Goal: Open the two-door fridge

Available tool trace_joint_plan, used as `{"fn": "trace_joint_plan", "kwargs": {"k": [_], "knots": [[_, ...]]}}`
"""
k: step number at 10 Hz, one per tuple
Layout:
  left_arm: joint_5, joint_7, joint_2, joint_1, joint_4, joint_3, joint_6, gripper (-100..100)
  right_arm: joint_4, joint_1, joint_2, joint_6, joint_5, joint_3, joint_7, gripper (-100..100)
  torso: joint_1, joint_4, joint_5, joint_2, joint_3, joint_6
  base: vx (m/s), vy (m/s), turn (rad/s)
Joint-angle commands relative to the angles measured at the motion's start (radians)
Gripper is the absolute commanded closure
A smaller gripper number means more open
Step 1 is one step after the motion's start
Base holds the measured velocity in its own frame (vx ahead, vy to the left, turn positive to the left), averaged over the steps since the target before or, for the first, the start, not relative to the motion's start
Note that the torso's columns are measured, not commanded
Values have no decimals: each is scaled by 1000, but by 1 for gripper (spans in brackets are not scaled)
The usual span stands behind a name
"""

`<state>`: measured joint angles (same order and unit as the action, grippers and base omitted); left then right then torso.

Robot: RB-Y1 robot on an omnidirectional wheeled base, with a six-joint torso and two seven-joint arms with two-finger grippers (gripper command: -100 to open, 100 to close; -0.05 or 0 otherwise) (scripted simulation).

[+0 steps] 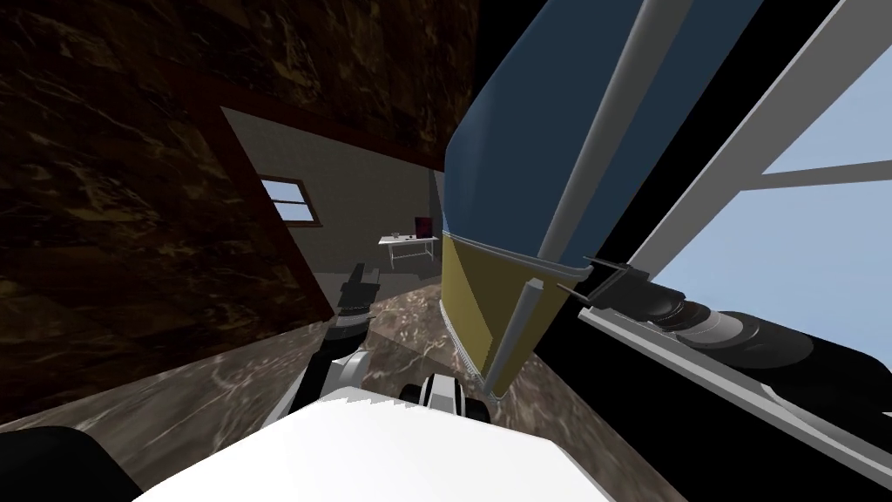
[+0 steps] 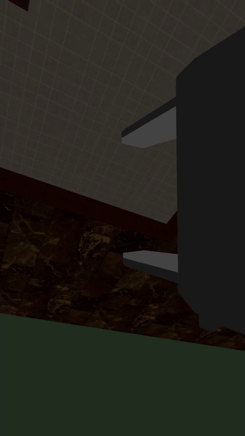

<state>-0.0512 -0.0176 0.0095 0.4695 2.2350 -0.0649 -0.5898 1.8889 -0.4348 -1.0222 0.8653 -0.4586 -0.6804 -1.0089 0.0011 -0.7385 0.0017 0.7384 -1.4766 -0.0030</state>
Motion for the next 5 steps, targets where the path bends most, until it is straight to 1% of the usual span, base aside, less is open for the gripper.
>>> {"fn": "trace_joint_plan", "kwargs": {"k": [1,2,4,5], "knots": [[0,0,0,0,0,0,0,0,-22,8,-68,22,-19,-36,-63,-100,3,0,2,-2,-2,-2,71,80,-42],[0,0,0,0,0,0,0,0,-27,9,-86,28,-24,-47,-80,-100,6,1,3,-5,-4,-2,76,86,-11],[0,0,0,0,0,0,0,0,-36,10,-122,40,-34,-66,-110,-100,0,1,-1,-3,-1,2,69,75,-60],[0,0,0,0,0,0,0,0,-35,6,-109,39,-31,-57,-97,-100,1,0,1,-4,-3,-2,15,27,-40]]}}
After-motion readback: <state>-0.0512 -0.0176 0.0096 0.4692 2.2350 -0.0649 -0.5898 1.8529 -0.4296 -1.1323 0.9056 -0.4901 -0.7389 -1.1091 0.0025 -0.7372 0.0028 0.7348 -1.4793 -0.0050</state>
